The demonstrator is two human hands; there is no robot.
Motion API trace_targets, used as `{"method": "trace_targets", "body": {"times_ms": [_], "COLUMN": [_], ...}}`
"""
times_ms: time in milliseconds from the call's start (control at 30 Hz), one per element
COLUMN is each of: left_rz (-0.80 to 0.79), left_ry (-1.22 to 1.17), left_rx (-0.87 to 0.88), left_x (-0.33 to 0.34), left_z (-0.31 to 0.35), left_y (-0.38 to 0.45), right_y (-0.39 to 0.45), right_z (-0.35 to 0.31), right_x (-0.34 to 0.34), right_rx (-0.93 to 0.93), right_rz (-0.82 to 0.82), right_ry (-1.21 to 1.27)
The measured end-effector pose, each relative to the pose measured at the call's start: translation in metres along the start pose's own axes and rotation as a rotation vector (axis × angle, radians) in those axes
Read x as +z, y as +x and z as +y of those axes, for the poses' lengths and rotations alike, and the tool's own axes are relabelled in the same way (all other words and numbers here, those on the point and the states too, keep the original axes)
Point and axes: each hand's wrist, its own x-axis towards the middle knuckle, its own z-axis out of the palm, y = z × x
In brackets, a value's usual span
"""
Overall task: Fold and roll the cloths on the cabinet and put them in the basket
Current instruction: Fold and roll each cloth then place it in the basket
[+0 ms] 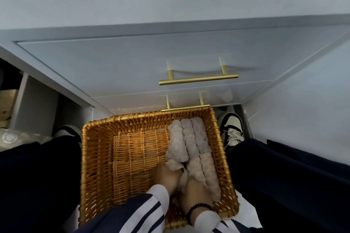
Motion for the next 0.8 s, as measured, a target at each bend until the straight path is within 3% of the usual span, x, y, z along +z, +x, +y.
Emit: {"method": "trace_targets", "body": {"times_ms": [67, 200, 300, 533, 667, 800], "left_rz": [0.02, 0.282, 0.345, -0.036, -0.262, -0.47], "left_ry": [0.022, 0.117, -0.033, -0.224, -0.39, -0.484], "left_rx": [0.027, -0.212, -0.293, -0.142, -0.195, -0.25], "left_x": [0.001, 0.0, -0.005, 0.001, -0.001, -0.008], "left_z": [0.004, 0.018, 0.013, 0.003, 0.007, 0.01], "left_y": [0.002, -0.006, -0.008, -0.005, 0.002, 0.002], "right_y": [0.001, 0.006, 0.009, 0.009, 0.006, 0.004], "right_z": [0.002, 0.006, 0.006, 0.004, 0.008, 0.013], "right_x": [0.002, 0.001, 0.0, 0.005, 0.005, -0.009], "right_rx": [-0.036, -0.052, -0.039, -0.049, -0.124, -0.393], "right_rz": [0.025, 0.073, 0.085, 0.074, 0.105, 0.285], "right_ry": [-0.044, -0.036, -0.014, -0.051, -0.178, -0.4]}}
